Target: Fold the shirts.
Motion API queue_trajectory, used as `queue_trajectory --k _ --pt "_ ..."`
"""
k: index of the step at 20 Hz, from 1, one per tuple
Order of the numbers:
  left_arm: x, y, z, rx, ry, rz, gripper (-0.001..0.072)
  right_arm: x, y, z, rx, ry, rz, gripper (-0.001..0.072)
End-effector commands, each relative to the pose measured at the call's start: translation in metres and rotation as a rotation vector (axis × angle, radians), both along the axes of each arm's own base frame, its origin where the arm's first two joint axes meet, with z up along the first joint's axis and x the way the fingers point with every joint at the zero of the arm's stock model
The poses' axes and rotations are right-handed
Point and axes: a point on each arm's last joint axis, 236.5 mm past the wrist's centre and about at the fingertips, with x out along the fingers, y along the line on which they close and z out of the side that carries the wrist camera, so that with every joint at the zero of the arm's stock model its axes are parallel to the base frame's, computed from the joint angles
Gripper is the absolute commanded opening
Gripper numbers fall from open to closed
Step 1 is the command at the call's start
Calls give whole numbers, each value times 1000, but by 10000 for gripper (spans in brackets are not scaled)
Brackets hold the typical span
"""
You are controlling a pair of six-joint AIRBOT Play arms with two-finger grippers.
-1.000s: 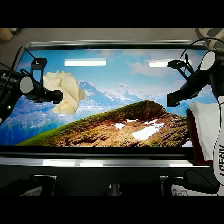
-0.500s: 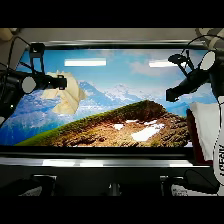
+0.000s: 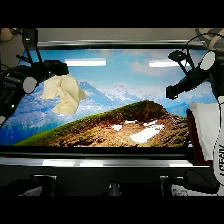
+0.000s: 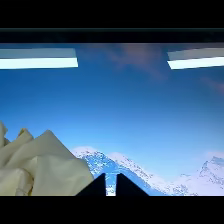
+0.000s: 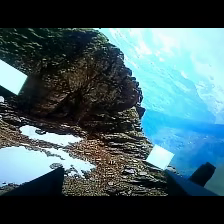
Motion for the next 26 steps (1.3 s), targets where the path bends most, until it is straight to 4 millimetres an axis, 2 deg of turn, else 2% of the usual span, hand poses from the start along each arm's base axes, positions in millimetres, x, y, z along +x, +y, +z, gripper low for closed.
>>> queue_trajectory --k 1,2,3,5,6,8,11,14,15,16,17,18,19,20,21,22,24,26 --pt "9 14 -15 99 8 -8 135 3 0 1 -1 -11 4 664" --pt "9 28 -38 114 83 23 554 3 0 1 -1 -11 4 664" --pt "7 47 -65 104 181 79 626 3 1 1 -1 -11 4 664" --pt "-5 90 -120 57 416 235 626 4 1 1 0 -16 4 664" --pt "-9 106 -144 20 523 287 626 4 1 1 0 -19 3 664" --pt "-8 119 -179 -90 664 351 626 5 2 2 5 -22 4 664" --pt "6 110 -220 -208 741 355 626 5 10 2 38 -22 9 664" --pt "16 86 -250 -244 757 297 622 7 17 4 69 -33 14 663" --pt "19 79 -254 -260 750 288 585 9 18 5 74 -42 13 664" --pt "22 73 -255 -264 740 281 585 11 18 6 76 -52 13 664" --pt "23 70 -255 -260 739 274 488 13 20 7 82 -59 13 664" --pt "22 68 -255 -261 740 271 191 15 22 8 95 -71 13 663" --pt "21 65 -251 -275 744 268 33 18 26 10 112 -84 15 663" --pt "21 62 -242 -289 744 262 31 18 29 13 119 -91 31 663" --pt "25 60 -222 -281 713 233 31 17 30 18 116 -106 45 663" --pt "32 56 -192 -254 645 173 31 17 29 26 107 -131 63 663" --pt "41 41 -106 -174 446 41 30 21 28 55 95 -238 73 664" --pt "26 16 -11 -117 236 -63 30 29 27 103 94 -414 56 665"
